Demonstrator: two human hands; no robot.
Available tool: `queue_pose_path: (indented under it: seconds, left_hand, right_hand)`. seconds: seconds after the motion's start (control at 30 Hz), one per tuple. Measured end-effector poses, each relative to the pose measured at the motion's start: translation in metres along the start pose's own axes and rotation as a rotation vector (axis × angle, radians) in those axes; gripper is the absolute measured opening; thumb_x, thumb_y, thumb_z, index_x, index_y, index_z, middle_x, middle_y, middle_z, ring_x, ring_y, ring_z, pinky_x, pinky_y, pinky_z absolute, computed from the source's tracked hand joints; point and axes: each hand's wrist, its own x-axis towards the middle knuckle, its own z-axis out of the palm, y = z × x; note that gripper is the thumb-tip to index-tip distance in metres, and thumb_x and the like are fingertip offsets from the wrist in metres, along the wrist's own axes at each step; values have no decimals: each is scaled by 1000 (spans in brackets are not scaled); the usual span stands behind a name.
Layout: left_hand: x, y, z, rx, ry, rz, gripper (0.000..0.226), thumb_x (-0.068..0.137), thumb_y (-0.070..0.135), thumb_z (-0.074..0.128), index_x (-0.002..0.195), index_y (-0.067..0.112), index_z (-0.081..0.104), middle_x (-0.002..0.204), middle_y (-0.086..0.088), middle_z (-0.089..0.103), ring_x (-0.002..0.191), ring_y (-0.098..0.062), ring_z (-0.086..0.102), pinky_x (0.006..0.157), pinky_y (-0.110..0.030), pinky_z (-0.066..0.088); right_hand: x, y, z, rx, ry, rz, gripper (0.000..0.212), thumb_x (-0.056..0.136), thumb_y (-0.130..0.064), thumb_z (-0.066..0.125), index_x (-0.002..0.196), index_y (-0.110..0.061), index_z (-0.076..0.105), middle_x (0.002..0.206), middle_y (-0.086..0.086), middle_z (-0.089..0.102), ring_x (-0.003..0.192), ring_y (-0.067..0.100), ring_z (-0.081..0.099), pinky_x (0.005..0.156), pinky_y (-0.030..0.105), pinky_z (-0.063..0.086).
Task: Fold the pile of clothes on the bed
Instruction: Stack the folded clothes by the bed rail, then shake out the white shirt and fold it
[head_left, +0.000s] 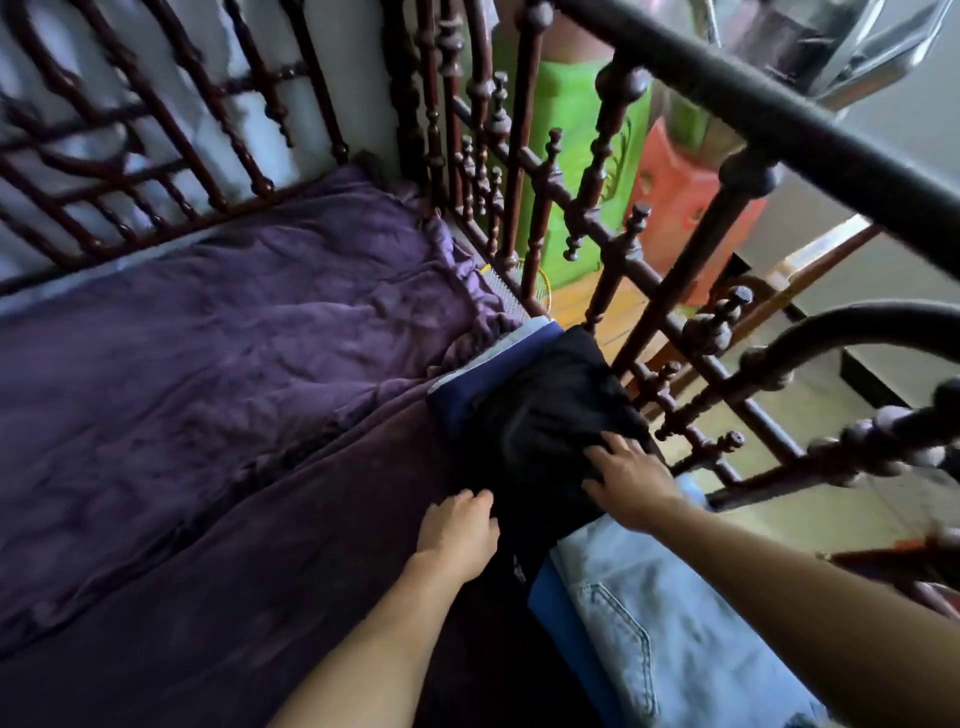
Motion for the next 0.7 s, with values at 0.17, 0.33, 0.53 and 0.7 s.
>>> queue_pose_path:
  seconds: [0.17,0.33,0.53,0.7]
  left_hand:
    - [-99,-15,5,-46,40,-122,32,96,34,44,124,22,54,122,-2,61,109,-23,59,88,-33,47]
    - [-203,-26,-1,-80,193,-323,32,95,35,45,124,25,55,122,-4,63,111,-25,59,89,-33,48]
    - [-347,-47,-22,-81,422,-561,29,93,37,49,118,25,58,118,-5,65,109,-27,60,85,-34,48]
    - [-484,-70,-46,-60,616,-732,27,93,37,47,114,23,59,117,-5,63,106,-27,59,83,-35,48]
  right_hand:
    - [-62,-26,-10,40,-49,-143,37,91,-42,50,123,-23,56,123,3,56,115,26,54,85,34,47]
    - [-106,-80,-33,38,11,-400,32,91,-43,50,118,-29,59,121,-1,61,112,24,57,85,32,46]
    - [-176,-183,-85,10,156,-780,31,91,-44,49,115,-28,60,121,0,62,111,27,58,86,33,46]
    - [-260,-288,-139,-24,272,-1060,25,92,-40,51,106,-22,61,115,3,65,106,29,60,80,36,47]
